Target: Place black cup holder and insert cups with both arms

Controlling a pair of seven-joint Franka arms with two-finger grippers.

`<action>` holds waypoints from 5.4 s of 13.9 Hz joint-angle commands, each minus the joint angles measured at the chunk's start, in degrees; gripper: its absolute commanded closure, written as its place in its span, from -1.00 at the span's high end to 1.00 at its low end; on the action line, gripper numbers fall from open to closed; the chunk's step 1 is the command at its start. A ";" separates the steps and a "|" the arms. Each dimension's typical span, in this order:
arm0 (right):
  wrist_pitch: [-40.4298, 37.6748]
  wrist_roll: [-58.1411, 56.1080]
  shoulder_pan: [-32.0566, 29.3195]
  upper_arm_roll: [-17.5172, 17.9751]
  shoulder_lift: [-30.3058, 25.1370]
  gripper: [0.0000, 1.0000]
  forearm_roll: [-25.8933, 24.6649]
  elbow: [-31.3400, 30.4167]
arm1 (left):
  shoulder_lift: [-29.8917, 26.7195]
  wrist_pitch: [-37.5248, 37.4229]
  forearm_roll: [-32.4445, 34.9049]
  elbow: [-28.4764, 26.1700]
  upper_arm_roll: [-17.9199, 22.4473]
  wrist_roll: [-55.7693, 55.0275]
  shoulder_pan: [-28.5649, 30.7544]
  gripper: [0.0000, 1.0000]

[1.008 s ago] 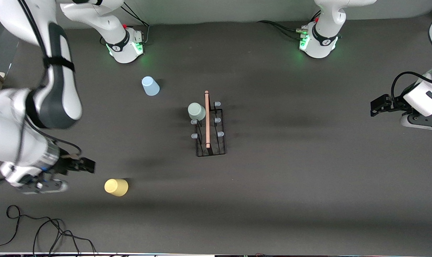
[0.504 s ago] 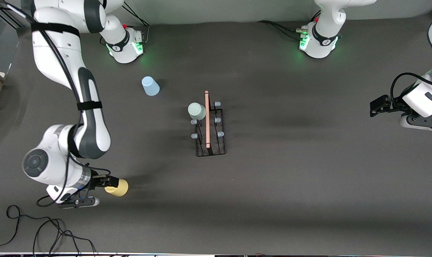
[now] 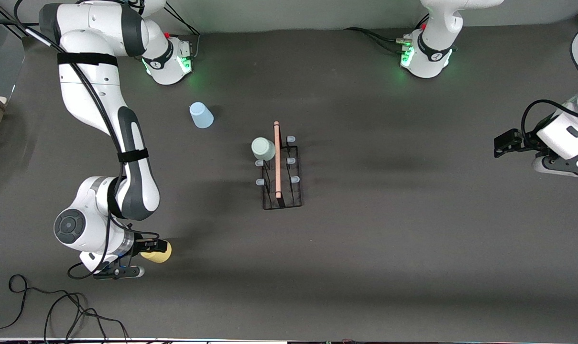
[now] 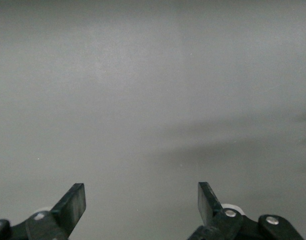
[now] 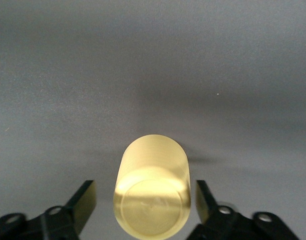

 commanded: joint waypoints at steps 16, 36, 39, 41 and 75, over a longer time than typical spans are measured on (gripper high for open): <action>-37.69 34.52 8.20 -4.38 -25.80 -1.00 -7.65 3.13 | 0.40 1.25 -0.51 0.43 0.05 -0.34 1.29 1.00; -10.72 90.22 36.17 -4.12 -18.78 -1.00 -6.24 -8.91 | 0.49 1.07 -0.51 1.31 0.05 -0.60 1.29 1.00; -7.83 90.22 36.17 -4.12 -16.06 -1.00 -6.15 -9.09 | 0.58 1.42 -0.51 1.31 0.05 -0.60 1.20 1.00; -7.03 90.14 36.17 -4.12 -14.74 -1.00 -6.24 -9.27 | 0.49 1.16 -0.51 1.31 0.05 -0.60 1.20 1.00; -36.38 7.36 -19.11 15.74 -48.05 1.00 -17.40 -10.06 | -1.44 0.02 1.08 0.95 -1.35 -2.36 0.50 1.00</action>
